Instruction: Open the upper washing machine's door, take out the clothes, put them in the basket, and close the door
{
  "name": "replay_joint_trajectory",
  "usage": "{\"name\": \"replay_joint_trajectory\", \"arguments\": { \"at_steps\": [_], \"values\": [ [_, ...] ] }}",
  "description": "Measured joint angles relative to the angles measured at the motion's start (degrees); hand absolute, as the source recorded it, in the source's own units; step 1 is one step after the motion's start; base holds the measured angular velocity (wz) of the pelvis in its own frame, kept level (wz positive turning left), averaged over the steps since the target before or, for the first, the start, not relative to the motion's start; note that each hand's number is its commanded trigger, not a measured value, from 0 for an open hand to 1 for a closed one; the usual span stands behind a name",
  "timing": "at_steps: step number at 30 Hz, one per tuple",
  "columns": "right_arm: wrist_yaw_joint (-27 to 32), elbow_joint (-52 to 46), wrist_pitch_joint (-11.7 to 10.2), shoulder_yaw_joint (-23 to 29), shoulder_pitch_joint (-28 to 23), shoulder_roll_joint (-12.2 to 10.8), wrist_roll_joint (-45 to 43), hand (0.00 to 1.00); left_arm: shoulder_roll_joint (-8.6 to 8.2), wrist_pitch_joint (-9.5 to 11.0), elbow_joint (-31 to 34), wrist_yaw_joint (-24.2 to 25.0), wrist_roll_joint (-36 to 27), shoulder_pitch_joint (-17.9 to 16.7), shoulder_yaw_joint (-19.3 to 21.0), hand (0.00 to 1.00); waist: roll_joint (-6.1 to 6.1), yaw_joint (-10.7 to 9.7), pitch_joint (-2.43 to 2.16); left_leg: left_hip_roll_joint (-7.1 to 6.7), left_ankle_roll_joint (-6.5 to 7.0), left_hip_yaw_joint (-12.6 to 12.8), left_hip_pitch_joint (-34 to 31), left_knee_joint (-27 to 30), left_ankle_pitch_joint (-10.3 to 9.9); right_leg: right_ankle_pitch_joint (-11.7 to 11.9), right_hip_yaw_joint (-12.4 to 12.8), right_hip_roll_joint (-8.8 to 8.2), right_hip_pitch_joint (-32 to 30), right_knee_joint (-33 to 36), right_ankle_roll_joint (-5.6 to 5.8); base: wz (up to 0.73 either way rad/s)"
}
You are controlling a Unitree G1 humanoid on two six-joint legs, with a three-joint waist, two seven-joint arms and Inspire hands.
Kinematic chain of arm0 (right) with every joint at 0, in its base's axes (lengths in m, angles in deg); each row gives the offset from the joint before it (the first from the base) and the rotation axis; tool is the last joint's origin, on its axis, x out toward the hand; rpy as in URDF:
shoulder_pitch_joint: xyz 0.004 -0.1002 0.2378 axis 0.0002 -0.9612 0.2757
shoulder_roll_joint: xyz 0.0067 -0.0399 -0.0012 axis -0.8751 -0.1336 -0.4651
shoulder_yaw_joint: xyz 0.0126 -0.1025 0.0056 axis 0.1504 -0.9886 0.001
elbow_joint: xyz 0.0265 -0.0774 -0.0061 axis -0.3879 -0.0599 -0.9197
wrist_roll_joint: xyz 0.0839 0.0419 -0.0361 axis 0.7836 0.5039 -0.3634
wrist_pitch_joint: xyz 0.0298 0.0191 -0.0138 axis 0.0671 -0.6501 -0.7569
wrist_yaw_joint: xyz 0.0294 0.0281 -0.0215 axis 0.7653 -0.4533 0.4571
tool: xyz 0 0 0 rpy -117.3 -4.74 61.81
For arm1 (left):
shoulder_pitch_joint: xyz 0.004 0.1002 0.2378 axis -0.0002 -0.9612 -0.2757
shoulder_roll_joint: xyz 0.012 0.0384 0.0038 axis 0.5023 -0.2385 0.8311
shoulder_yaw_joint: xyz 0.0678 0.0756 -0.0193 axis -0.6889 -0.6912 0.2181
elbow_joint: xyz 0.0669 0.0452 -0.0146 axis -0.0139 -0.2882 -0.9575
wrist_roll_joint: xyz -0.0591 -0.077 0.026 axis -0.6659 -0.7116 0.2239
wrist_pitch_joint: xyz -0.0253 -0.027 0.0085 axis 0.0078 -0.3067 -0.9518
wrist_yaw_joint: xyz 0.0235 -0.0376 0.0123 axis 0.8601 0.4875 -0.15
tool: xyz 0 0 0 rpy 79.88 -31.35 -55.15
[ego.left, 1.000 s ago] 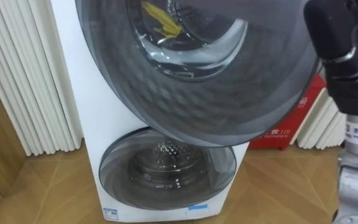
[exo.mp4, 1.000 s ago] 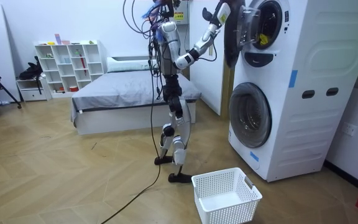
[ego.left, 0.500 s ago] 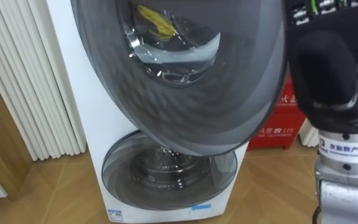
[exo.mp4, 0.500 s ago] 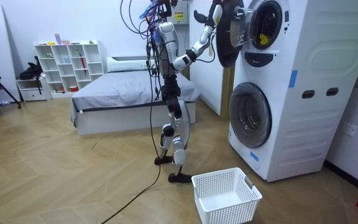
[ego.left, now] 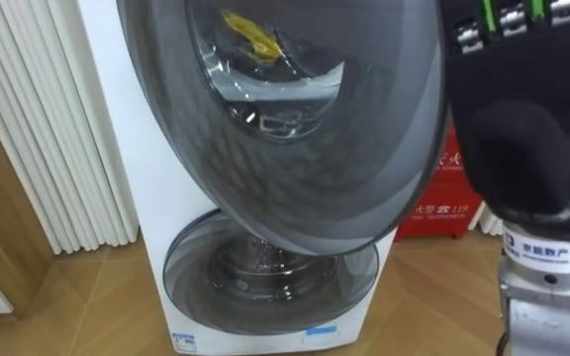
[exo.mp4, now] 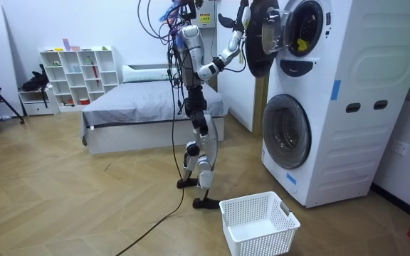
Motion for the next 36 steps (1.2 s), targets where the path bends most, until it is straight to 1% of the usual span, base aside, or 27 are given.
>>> {"name": "replay_joint_trajectory", "arguments": {
  "at_steps": [1,4,6,8,9,11,12,13,14,15,17,18,19,20,21,23,24,26,29,32,34,36],
  "values": [
    [-0.41,0.16,0.00,-0.22,0.00,-0.19,0.02,0.00,0.13,0.01,0.00,0.00,-0.01,0.09,-0.45,0.00,-0.10,0.02,0.13,0.00,0.00,0.00,0.00,0.04,0.00,-0.01,0.00,-0.01,-0.01,0.10,-0.01,0.00],
    [-1.31,0.41,-0.07,-1.14,0.01,-0.88,-0.01,0.00,0.21,0.02,-0.05,0.11,0.01,0.46,-0.87,0.00,-0.33,0.39,0.29,-0.01,-0.04,0.03,0.01,0.15,0.02,-0.05,0.03,-0.02,-0.07,0.30,-0.03,0.00],
    [-2.32,0.28,-0.22,-2.17,0.00,-0.95,0.05,0.00,0.22,0.02,-0.11,0.23,0.06,0.71,-0.98,0.00,-0.34,1.02,0.31,0.01,-0.07,0.10,0.05,0.24,0.04,-0.06,0.04,0.01,-0.11,0.38,-0.07,-0.04],
    [-3.54,-0.48,-0.26,-4.15,0.02,-1.32,0.44,0.00,0.41,0.04,-0.07,0.37,0.09,1.28,-1.98,0.00,-0.54,2.63,0.27,0.01,-0.17,0.05,0.07,0.25,0.12,-0.08,0.13,0.06,-0.18,0.50,-0.11,-0.02],
    [-3.95,-0.58,-0.26,-4.80,0.05,-1.53,0.50,0.00,0.43,0.04,-0.06,0.47,0.09,1.40,-1.99,0.00,-0.59,2.96,0.24,0.01,-0.19,-0.01,0.07,0.25,0.17,-0.09,0.12,0.06,-0.17,0.49,-0.12,0.00],
    [-5.75,-0.77,-0.15,-8.41,0.16,-1.87,0.53,0.00,0.62,0.04,-0.02,1.14,0.15,1.77,-2.03,0.00,-0.81,4.21,0.25,0.02,-0.27,-0.16,0.04,0.25,0.40,-0.12,0.02,0.03,-0.18,0.53,-0.19,0.00],
    [-6.27,-0.78,-0.11,-9.30,0.16,-1.89,0.53,0.00,0.66,0.03,-0.02,1.23,0.17,1.98,-2.20,0.00,-0.99,4.59,0.23,0.02,-0.30,-0.18,0.02,0.23,0.47,-0.12,0.00,0.02,-0.18,0.47,-0.18,0.04],
    [-7.09,-0.76,0.30,-11.17,0.21,-1.94,0.51,0.00,0.80,0.03,-0.01,1.31,0.18,2.27,-2.44,0.00,-1.17,5.21,0.32,0.01,-0.36,-0.35,-0.05,0.21,0.59,-0.13,-0.10,0.00,-0.17,0.44,-0.18,0.06],
    [-7.87,-0.76,1.41,-12.41,0.21,-1.94,0.40,0.00,0.98,0.03,0.05,1.34,0.22,2.45,-2.42,0.00,-1.54,5.90,0.34,0.01,-0.40,-0.52,-0.09,0.22,0.65,-0.15,-0.17,-0.01,-0.13,0.33,-0.14,0.08],
    [-8.11,-0.64,2.21,-13.07,0.21,-1.92,0.21,0.00,1.12,0.03,0.06,1.36,0.22,2.57,-2.42,0.00,-1.57,6.14,0.30,0.01,-0.42,-0.68,-0.12,0.23,0.69,-0.15,-0.23,-0.02,-0.07,0.31,-0.14,0.13],
    [-8.48,0.96,5.35,-14.76,0.21,-1.93,-0.38,0.00,1.62,0.03,0.05,1.40,0.26,2.70,-2.40,0.00,-2.45,6.43,0.34,-0.08,-0.44,-1.70,-0.65,0.32,0.95,-0.14,-0.52,-0.10,0.00,0.30,-0.10,0.20],
    [-8.41,1.41,6.37,-15.04,0.21,-1.93,-0.50,0.00,1.83,0.02,0.05,1.42,0.23,2.76,-2.37,0.00,-2.63,6.66,0.43,-0.09,-0.45,-1.86,-0.76,0.34,1.01,-0.09,-0.58,-0.10,0.01,0.24,-0.07,0.11],
    [-8.30,2.75,8.43,-16.18,0.22,-1.95,-0.63,0.00,1.93,0.02,0.06,1.45,0.21,2.85,-2.38,0.00,-2.73,7.59,0.50,-0.10,-0.46,-1.87,-0.83,0.35,1.02,-0.01,-0.63,-0.10,0.00,0.11,-0.06,0.08],
    [-8.11,3.47,10.26,-17.04,0.23,-1.90,-1.33,0.00,1.75,0.00,0.06,1.48,0.21,3.07,-2.38,0.00,-2.71,8.09,0.51,-0.18,-0.45,-2.26,-1.08,0.36,1.01,0.06,-0.90,-0.21,0.00,-0.07,-0.12,0.11],
    [-7.86,3.61,10.99,-17.39,0.23,-1.91,-1.90,0.00,1.72,-0.01,0.05,1.50,0.21,3.19,-2.38,0.00,-2.70,8.35,0.51,-0.21,-0.43,-2.57,-1.26,0.36,1.03,0.21,-1.10,-0.26,0.03,-0.25,-0.29,0.22],
    [-7.50,4.54,13.50,-18.46,0.53,-1.97,-3.56,0.00,1.62,-0.11,0.04,1.62,0.16,3.60,-2.41,0.00,-2.60,9.53,0.58,-0.18,-0.41,-3.39,-1.84,0.33,1.04,0.46,-1.88,-0.31,0.05,-0.74,-0.46,0.18],
    [-7.18,4.69,14.00,-18.69,0.66,-1.99,-3.79,0.00,1.57,-0.18,0.04,1.63,0.15,3.59,-2.44,0.00,-2.51,9.78,0.59,-0.14,-0.40,-3.44,-1.85,0.33,1.05,0.44,-2.08,-0.34,0.08,-0.75,-0.47,0.08],
    [-6.53,4.73,15.15,-18.79,1.18,-2.61,-4.76,0.00,1.30,-0.61,0.03,1.67,0.13,3.84,-2.42,0.00,-2.17,10.65,0.76,-0.09,-0.39,-3.75,-2.08,-0.03,1.04,0.24,-2.72,-0.43,0.04,-1.00,-0.40,0.09],
    [-6.50,5.20,15.94,-18.86,3.03,-3.32,-4.75,0.00,0.83,-1.17,0.02,1.73,0.16,4.56,-2.59,0.00,-1.69,10.82,0.92,-0.12,-0.32,-4.15,-2.44,-0.11,1.08,0.10,-3.25,-0.53,0.05,-1.58,-0.25,0.12],
    [-5.98,5.36,16.48,-19.41,4.34,-3.51,-4.75,0.00,0.55,-1.20,0.04,1.71,0.17,5.09,-3.06,0.00,-1.27,10.92,1.19,-0.22,-0.30,-4.09,-2.75,-0.11,1.10,-0.23,-3.43,-0.70,0.05,-1.70,0.06,0.08],
    [-5.66,5.36,16.88,-19.42,4.41,-3.53,-4.75,0.00,0.34,-1.33,0.03,1.67,0.16,5.32,-3.07,0.00,-1.21,11.04,1.20,-0.32,-0.30,-4.09,-2.89,-0.13,1.10,-0.55,-3.67,-0.89,0.06,-1.68,0.22,0.10],
    [-5.05,5.37,17.51,-19.84,4.41,-3.52,-4.78,0.00,0.04,-1.91,0.04,1.63,0.10,5.54,-3.05,0.00,-1.10,11.08,1.20,-0.46,-0.28,-4.05,-3.00,-0.13,1.11,-0.78,-3.98,-1.10,0.06,-1.68,0.37,0.08]
  ]
}}
